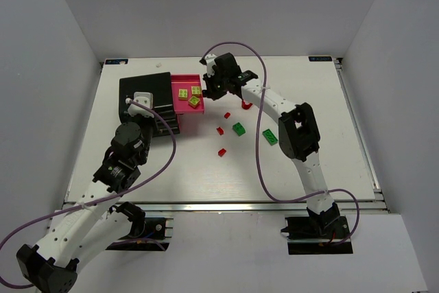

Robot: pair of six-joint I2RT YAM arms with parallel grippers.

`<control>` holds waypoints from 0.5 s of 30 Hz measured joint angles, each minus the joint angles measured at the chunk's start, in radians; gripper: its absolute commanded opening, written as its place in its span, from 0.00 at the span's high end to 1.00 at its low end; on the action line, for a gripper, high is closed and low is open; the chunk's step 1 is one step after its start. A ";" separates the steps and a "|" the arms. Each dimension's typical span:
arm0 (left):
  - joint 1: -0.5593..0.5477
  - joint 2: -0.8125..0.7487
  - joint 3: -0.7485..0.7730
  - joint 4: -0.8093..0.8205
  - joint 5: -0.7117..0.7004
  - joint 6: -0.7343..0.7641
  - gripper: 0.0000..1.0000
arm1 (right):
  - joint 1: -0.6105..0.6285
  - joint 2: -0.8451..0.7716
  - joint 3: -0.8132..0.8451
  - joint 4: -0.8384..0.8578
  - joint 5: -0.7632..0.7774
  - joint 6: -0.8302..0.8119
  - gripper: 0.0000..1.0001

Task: Sort the legos into containers by color

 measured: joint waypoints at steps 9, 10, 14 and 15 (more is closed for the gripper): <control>0.000 -0.009 0.000 0.000 0.000 0.000 0.90 | -0.006 0.000 0.004 0.004 -0.099 0.071 1.00; 0.000 -0.009 0.000 0.000 0.000 0.000 0.89 | -0.005 0.000 0.012 0.000 -0.108 0.081 1.00; 0.000 -0.009 0.000 0.000 0.000 0.000 0.88 | 0.002 0.000 0.063 -0.003 -0.145 0.113 1.00; 0.000 -0.009 0.000 0.000 0.000 0.000 0.88 | 0.004 0.000 0.073 -0.002 -0.153 0.117 1.00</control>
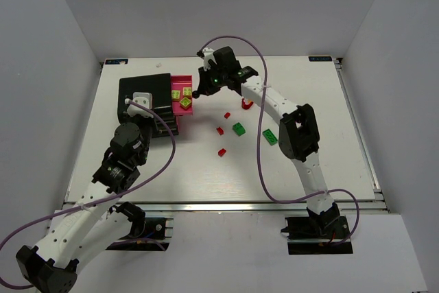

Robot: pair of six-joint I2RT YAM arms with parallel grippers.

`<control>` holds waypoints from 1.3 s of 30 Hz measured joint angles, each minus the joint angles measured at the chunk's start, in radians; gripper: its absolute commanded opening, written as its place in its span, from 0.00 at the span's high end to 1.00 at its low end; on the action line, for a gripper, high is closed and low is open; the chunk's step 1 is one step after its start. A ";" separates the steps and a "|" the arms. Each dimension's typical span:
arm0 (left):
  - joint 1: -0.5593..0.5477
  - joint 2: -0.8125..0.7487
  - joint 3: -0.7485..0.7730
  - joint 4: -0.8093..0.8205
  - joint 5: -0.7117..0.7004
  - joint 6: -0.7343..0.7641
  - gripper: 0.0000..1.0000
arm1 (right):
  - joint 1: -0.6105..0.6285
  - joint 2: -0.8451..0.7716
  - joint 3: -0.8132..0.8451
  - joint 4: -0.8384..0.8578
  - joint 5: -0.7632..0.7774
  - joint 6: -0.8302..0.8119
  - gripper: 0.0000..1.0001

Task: Sort the legos into containers by color

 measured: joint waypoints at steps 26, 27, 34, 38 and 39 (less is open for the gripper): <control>0.000 0.000 0.000 0.000 0.000 0.000 0.83 | 0.074 0.022 0.063 0.109 -0.171 0.151 1.00; 0.000 0.001 0.000 0.000 0.000 0.000 0.83 | 0.074 0.026 0.064 0.115 -0.176 0.156 1.00; 0.000 0.005 0.000 0.000 0.000 0.000 0.82 | 0.074 0.058 0.070 0.129 -0.206 0.191 1.00; 0.000 0.005 0.000 0.000 0.000 0.000 0.82 | 0.074 0.066 0.070 0.142 -0.228 0.211 1.00; 0.000 0.005 0.000 0.000 0.000 0.000 0.82 | 0.074 0.066 0.070 0.143 -0.236 0.217 1.00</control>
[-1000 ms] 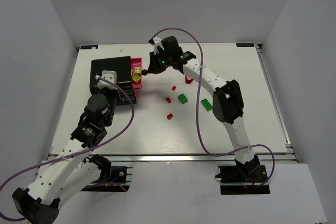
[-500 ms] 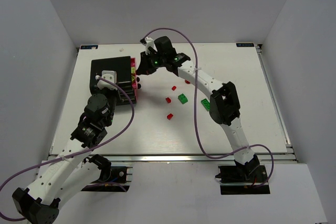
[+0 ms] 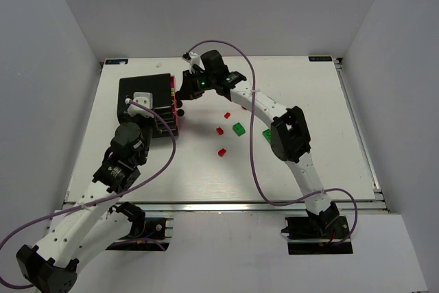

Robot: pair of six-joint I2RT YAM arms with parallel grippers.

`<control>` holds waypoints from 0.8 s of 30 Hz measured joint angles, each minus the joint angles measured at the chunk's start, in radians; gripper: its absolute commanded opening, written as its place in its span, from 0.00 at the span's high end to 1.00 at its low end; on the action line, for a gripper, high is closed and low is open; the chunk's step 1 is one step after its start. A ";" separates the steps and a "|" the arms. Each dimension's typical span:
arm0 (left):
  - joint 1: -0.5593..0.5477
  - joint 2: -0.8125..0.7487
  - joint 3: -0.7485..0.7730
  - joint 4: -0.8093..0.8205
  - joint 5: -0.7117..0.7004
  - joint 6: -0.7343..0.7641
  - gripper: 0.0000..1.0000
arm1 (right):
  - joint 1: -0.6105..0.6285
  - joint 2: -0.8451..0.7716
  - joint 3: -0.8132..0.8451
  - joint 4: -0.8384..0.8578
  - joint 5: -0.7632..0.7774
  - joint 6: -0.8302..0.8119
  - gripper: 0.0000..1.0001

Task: Sort the legos into containers by color

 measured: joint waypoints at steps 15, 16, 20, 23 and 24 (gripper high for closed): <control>0.000 0.000 0.000 0.000 0.000 0.000 0.81 | 0.001 0.000 0.000 0.064 -0.114 0.075 1.00; 0.000 0.000 0.000 0.000 0.000 0.000 0.81 | 0.000 0.000 0.000 0.064 -0.114 0.074 1.00; 0.000 0.000 0.000 0.000 -0.002 0.000 0.81 | -0.005 0.000 -0.001 0.063 -0.114 0.060 1.00; 0.000 0.000 0.000 0.000 -0.003 0.000 0.81 | -0.006 0.000 -0.001 0.049 -0.097 0.026 1.00; 0.000 -0.001 0.000 0.000 -0.003 0.000 0.81 | -0.006 0.000 -0.001 0.039 -0.082 0.009 1.00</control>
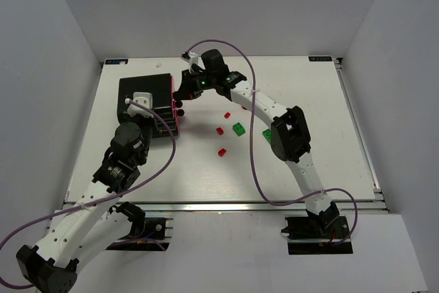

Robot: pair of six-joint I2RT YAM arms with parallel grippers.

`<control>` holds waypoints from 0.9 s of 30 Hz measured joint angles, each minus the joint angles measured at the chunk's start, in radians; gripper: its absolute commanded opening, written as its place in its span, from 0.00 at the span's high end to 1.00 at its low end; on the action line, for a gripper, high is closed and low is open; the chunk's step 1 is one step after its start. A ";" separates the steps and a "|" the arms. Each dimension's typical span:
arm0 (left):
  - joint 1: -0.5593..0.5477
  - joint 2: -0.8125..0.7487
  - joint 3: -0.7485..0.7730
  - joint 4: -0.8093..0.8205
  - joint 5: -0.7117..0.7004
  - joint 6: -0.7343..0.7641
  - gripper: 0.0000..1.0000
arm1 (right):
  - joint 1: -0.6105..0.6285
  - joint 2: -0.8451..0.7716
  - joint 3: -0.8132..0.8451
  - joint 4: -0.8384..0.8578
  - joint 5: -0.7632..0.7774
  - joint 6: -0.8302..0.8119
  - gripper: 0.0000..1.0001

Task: Sort the legos into containers by color

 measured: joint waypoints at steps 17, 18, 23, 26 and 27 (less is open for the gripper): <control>0.000 -0.007 0.000 0.000 0.000 0.000 0.81 | 0.009 0.000 -0.019 -0.033 0.025 -0.048 1.00; 0.000 -0.006 0.000 0.000 0.000 0.000 0.81 | 0.012 0.000 -0.018 -0.032 0.020 -0.047 1.00; 0.000 -0.006 0.000 0.000 0.000 0.000 0.81 | 0.023 0.006 -0.012 -0.020 -0.008 -0.036 1.00; 0.000 -0.006 0.000 0.000 -0.001 0.000 0.81 | 0.022 0.013 -0.012 -0.014 -0.018 -0.029 1.00; 0.000 -0.006 0.000 0.000 -0.001 0.000 0.81 | 0.022 0.014 -0.012 -0.015 -0.020 -0.029 1.00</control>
